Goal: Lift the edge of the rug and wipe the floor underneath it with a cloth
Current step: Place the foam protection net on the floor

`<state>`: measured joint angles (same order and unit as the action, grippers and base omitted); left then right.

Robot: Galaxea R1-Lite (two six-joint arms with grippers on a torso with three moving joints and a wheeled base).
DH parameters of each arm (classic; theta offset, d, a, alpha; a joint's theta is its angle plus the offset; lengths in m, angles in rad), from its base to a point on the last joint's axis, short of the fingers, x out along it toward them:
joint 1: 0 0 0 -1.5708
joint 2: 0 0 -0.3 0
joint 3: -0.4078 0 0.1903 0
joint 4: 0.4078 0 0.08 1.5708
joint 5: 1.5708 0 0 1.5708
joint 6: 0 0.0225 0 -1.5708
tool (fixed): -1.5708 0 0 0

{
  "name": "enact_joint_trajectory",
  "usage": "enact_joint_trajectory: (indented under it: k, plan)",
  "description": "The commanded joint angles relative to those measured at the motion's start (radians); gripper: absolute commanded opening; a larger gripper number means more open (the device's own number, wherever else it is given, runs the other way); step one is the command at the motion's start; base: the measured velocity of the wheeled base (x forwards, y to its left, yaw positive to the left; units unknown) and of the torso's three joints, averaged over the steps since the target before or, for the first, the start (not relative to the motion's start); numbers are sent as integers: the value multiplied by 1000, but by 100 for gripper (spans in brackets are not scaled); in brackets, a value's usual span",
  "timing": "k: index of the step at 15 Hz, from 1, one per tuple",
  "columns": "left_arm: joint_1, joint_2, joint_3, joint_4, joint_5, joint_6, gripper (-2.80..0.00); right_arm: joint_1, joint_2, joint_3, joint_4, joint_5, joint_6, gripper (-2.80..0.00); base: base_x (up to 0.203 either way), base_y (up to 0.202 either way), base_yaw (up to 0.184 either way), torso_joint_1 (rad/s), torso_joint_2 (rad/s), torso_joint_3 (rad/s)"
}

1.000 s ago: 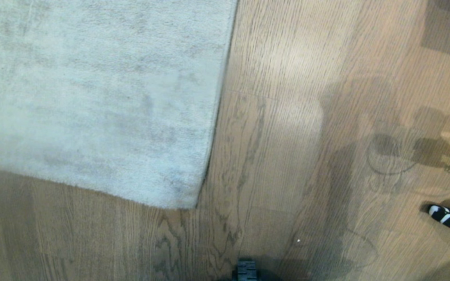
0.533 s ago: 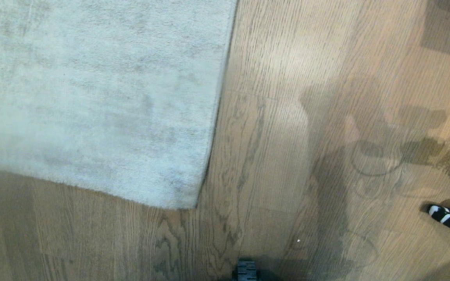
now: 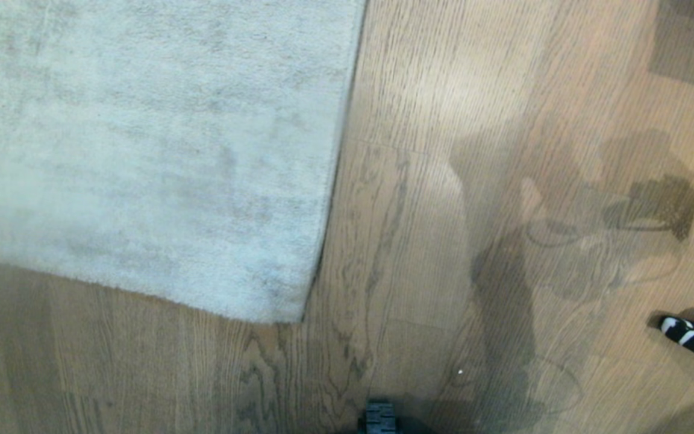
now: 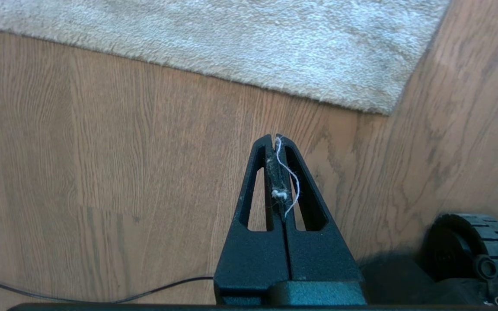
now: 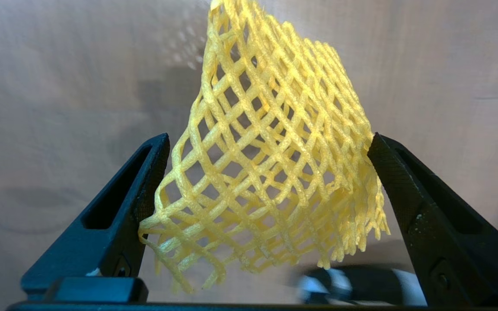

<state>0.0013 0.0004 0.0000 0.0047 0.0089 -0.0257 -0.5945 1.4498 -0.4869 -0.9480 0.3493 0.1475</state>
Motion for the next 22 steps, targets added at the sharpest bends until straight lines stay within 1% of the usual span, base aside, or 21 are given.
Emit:
enact_joint_trajectory:
  k: [1, 2, 4, 5, 6, 7, 8, 10, 11, 12, 13, 14, 15, 16, 17, 19, 20, 21, 22]
  plan:
    - [0, 0, 0, 0, 0, 0, -280, -2, -6, -12, -3, 4, 27, 0, 0, 0, 0, 0, 0, 0]
    - [0, 0, 0, 0, 0, 0, -280, -3, -3, -6, -9, -12, 7, 0, 0, 0, 0, 0, 0, 0]
    - [0, 0, 0, 0, 0, 0, -280, -4, 4, -8, -34, -28, -100, 0, 0, 0, 0, 0, 0, 0]
    - [0, 0, 0, 0, 0, 0, -280, -16, 22, -6, -29, -42, -117, 0, 0, 0, 0, 0, 0, 0]
    - [0, 0, 0, 0, 0, 0, -280, -32, 40, -1, -33, -95, -130, 0, 0, 0, 0, 0, 0, 0]
    - [0, 0, 0, 0, 0, 0, -280, -36, 48, 1, -52, -133, -168, 0, 0, 0, 0, 0, 0, 0]
    - [0, 0, 0, 0, 0, 0, -280, -39, 53, 2, -102, -140, -186, 0, 0, 0, 0, 0, 0, 0]
    - [0, 0, 0, 0, 0, 0, -280, -89, 82, 3, -108, -147, -171, 0, 0, 0, 0, 0, 0, 0]
    - [0, 0, 0, 0, 0, 0, -280, -97, 88, 1, -125, -150, -179, 0, 0, 0, 0, 0, 0, 0]
    - [0, 0, 0, 0, 0, 0, -280, -97, 87, -1, -176, -148, -202, 0, 0, 0, 0, 0, 0, 0]
    - [0, 0, 0, 0, 0, 0, -280, -97, 86, -1, -261, -140, -226, 0, 0, 0, 0, 0, 0, 0]
    - [0, 0, 0, 0, 0, 0, -280, -97, 87, 0, -324, -111, -237, 0, 0, 0, 0, 0, 0, 0]
    - [0, 0, 0, 0, 0, 0, -280, -99, 91, 0, -332, -66, -237, 0, 0, 0, 0, 0, 0, 0]
    - [0, 0, 0, 0, 0, 0, -280, -104, 94, -2, -291, -68, -217, 0, 0, 0, 0, 0, 0, 0]
    - [0, 0, 0, 0, 0, 0, -280, -116, 95, -12, -217, -72, -180, 0, 0, 0, 0, 0, 0, 0]
    - [0, 0, 0, 0, 0, 0, -280, -149, 93, -110, -20, -75, -89, 0, 0, 0, 0, 0, 0, 0]
    - [0, 0, 0, 0, 0, 0, -280, -159, 92, -175, 63, -76, -29, 0, 0, 0, 0, 0, 0, 0]
    - [0, 0, 0, 0, 0, 0, -280, -166, 91, -240, 119, -76, 75, 0, 0, 0, 0, 0, 0, 0]
    - [0, 0, 0, 0, 0, 0, -280, -169, 87, -296, 137, -75, 164, 0, 0, 0, 0, 0, 0, 0]
